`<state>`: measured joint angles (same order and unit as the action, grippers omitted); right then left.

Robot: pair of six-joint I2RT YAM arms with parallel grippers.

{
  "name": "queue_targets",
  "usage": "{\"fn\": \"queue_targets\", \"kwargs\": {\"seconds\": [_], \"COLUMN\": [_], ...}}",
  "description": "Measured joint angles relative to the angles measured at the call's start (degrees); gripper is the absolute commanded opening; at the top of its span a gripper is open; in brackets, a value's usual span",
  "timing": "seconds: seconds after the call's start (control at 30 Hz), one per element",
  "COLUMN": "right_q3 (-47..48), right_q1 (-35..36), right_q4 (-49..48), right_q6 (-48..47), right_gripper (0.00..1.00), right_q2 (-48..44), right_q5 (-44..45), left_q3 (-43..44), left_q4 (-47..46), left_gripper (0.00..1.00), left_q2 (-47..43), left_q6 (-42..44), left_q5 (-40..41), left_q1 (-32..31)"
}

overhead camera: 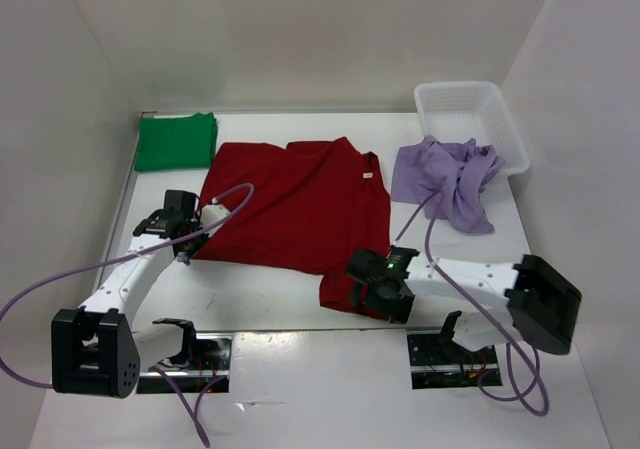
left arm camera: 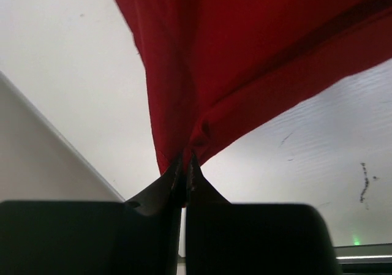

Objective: Fold and stack the t-shirts
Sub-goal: Flatten out the tshirt

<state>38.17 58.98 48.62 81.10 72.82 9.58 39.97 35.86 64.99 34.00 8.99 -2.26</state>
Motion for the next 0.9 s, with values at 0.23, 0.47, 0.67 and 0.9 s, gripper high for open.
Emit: {"fn": "queue_targets", "kwargs": {"seconds": [0.23,0.47,0.67,0.9], "right_q3": [4.02,4.70,4.68,12.63], "right_q1": [0.24,0.31,0.31,-1.55], "right_q4": [-1.60,-2.49,-3.69,5.49], "right_q6": [1.62,1.16,1.11,-3.39], "right_gripper": [1.00,0.06,0.00,0.00], "right_q2": [10.60,11.28,11.19,10.23], "right_q5": [-1.49,-1.36,-0.79,7.52], "left_q3": [0.00,0.00,0.00,4.74], "left_q4": [-0.31,-0.37,-0.70,0.96], "left_gripper": [0.00,0.00,0.00,0.00], "left_q2": [-1.07,-1.49,-1.99,-2.01], "left_q6": [-1.29,-1.44,-1.44,-1.46], "left_q5": [3.39,4.70,6.16,4.48], "left_q1": [0.00,0.00,0.00,0.00]}}
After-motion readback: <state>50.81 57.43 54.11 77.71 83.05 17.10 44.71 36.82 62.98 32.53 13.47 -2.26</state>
